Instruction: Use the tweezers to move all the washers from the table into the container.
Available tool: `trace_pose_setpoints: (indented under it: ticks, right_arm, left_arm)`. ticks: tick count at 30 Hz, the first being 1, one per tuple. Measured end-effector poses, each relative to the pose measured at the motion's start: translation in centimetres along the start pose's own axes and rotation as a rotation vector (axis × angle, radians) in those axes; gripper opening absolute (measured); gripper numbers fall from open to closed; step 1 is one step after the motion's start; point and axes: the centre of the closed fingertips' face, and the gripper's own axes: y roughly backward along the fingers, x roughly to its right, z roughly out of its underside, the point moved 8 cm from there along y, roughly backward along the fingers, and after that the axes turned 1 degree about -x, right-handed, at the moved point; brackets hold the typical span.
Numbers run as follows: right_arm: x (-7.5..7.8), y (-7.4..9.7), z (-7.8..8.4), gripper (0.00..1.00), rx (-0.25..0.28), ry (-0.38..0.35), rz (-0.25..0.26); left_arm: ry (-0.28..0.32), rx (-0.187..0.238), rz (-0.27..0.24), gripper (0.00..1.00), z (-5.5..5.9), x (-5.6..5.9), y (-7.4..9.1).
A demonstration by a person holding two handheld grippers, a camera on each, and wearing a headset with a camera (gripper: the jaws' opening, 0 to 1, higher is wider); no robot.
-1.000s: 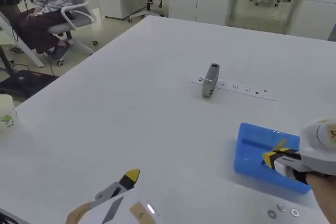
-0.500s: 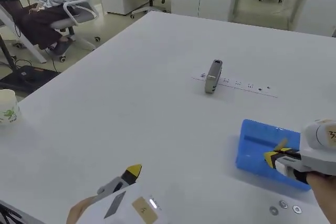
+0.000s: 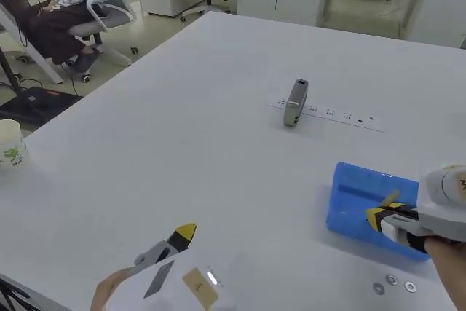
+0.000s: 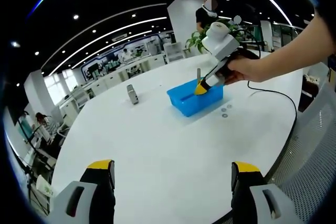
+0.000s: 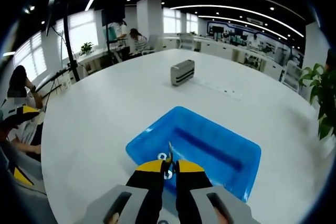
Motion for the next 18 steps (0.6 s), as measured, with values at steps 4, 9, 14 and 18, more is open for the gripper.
trace_pose_setpoints:
  ticks: [4, 9, 14, 18]
  right_arm:
    - [-0.1, 0.4, -0.1, 0.04, 0.003, 0.012, 0.007]
    - [0.0, 1.3, -0.6, 0.04, 0.024, 0.014, 0.014]
    - [0.3, 2.3, -1.1, 0.04, 0.040, 0.015, 0.027]
    - [0.5, 3.5, -1.7, 0.04, 0.067, 0.012, 0.037]
  left_arm:
    - [0.000, 0.003, 0.000, 0.94, 0.0, 0.0, 0.0]
    - [-0.004, 0.005, -0.001, 0.94, 0.0, 0.0, 0.1]
    - [-0.009, 0.007, 0.005, 0.94, -0.1, 0.1, 0.1]
    - [-0.006, 0.026, 0.021, 0.97, -0.3, 0.3, 0.1]
